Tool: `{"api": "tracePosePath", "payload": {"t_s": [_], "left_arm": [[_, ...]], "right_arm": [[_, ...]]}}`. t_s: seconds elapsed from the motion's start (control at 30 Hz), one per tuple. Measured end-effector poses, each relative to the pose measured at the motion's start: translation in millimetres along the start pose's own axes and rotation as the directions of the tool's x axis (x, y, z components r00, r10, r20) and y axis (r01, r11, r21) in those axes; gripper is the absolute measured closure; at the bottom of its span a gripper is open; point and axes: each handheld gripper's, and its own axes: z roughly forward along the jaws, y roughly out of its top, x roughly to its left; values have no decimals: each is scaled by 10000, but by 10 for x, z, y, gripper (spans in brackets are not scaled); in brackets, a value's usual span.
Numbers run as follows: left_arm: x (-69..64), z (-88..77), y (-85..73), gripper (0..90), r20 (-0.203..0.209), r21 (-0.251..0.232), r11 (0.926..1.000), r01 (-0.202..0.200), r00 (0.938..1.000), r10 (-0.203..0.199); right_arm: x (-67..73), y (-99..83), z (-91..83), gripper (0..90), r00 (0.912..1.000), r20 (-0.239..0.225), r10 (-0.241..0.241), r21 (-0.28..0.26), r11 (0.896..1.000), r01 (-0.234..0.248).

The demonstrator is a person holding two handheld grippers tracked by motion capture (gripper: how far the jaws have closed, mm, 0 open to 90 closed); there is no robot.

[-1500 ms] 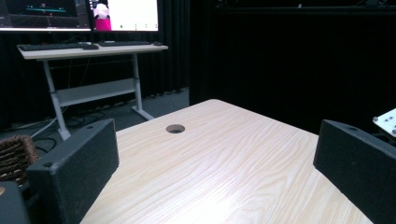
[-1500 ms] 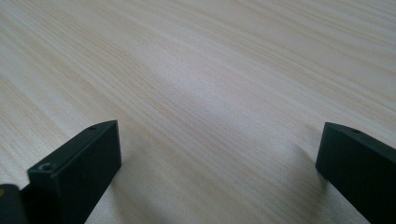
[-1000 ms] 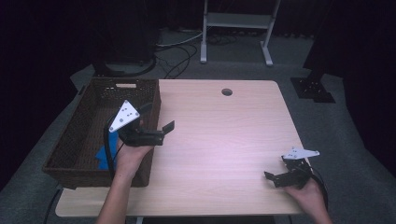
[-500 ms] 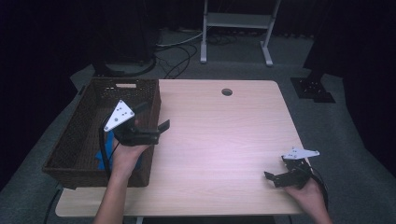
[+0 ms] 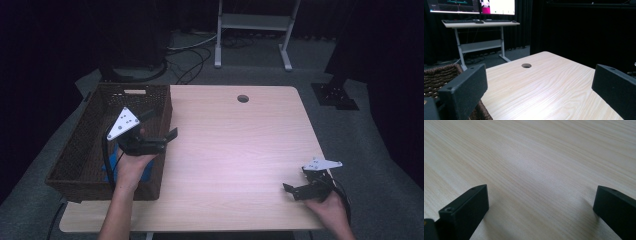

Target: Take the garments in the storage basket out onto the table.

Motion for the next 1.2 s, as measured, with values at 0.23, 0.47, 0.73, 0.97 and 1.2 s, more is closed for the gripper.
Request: {"api": "tracePosePath", "payload": {"t_s": [0.23,0.47,0.73,0.97,1.2], "left_arm": [[26,-24,1,0,-71,1,10000,-24,10000,24],[70,-79,10,0,-192,-68,10000,-59,9998,58],[137,-148,10,0,-385,-102,9999,-47,9992,43],[172,-179,9,0,-448,-101,9999,-23,9990,18],[218,-225,5,0,-539,-128,9999,8,9985,-15]], "right_arm": [[2,0,0,0,10000,-15,-19,1,10000,19],[2,0,0,0,10000,-39,-47,6,10000,47],[1,0,0,0,10000,-39,-55,1,10000,55],[1,0,0,0,10000,-40,-45,6,10000,45],[1,0,0,0,10000,-38,-48,-1,10000,48]]}}
